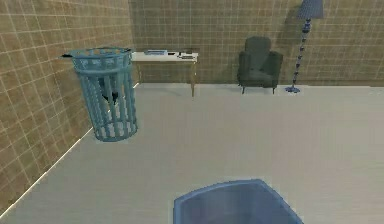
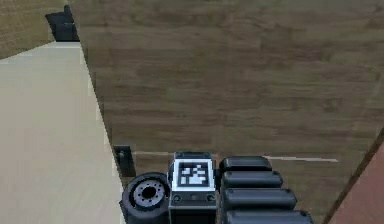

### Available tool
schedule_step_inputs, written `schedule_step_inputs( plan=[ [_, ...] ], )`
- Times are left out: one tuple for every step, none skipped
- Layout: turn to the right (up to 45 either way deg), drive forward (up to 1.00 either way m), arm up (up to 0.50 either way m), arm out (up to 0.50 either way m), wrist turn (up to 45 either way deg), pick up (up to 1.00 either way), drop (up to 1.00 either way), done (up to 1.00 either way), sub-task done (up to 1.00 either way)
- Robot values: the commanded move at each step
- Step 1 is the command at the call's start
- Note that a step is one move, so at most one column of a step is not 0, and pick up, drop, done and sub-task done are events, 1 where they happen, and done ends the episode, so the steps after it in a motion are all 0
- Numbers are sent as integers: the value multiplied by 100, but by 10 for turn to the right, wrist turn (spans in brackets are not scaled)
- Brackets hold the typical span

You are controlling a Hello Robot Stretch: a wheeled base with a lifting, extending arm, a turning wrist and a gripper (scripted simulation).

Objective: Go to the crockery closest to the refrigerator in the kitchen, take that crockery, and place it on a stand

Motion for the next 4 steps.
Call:
schedule_step_inputs(
  plan=[
    [60, 0, 0, 0, 0, 0, 0, 0, 0],
    [0, 50, 0, 0, 0, 0, 0, 0, 0],
    [420, 0, 0, 0, 0, 0, 0, 0, 0],
    [0, 35, 0, 0, 0, 0, 0, 0, 0]
  ],
)
